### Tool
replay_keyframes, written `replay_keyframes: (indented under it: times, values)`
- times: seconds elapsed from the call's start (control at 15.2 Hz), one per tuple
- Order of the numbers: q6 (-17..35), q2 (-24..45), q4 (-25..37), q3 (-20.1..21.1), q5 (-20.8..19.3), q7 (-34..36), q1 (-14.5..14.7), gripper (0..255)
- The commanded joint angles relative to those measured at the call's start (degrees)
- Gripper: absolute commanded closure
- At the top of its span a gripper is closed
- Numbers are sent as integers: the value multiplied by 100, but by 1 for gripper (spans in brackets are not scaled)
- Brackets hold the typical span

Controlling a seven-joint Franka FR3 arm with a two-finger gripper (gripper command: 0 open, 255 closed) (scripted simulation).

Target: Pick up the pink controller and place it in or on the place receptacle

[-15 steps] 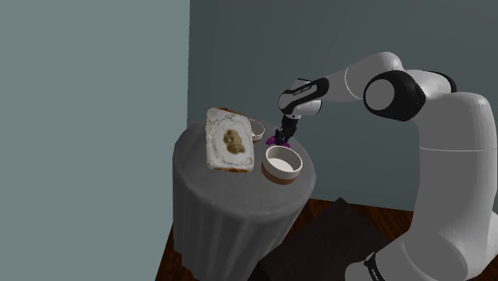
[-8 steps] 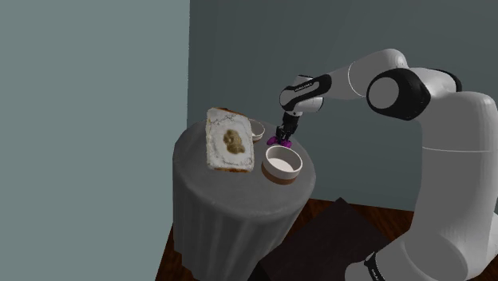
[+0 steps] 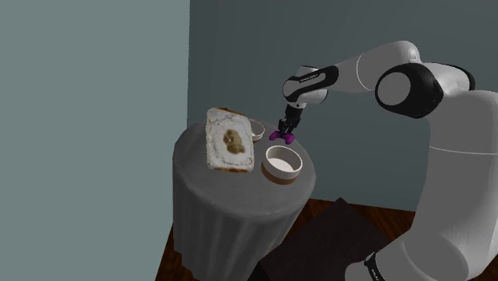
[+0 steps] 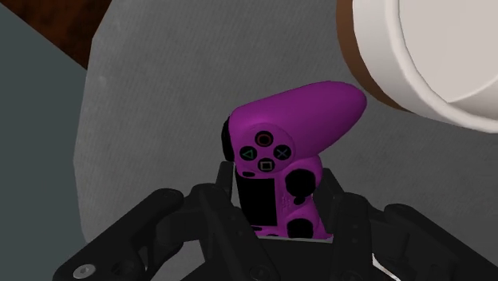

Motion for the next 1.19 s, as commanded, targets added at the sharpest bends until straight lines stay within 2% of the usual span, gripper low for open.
replay_keyframes:
  times: [0.0,1.12]
  values:
    - [-111,-103,8,-11,-17,11,8,255]
    - [-1086,-680,413,-71,-132,93,39,255]
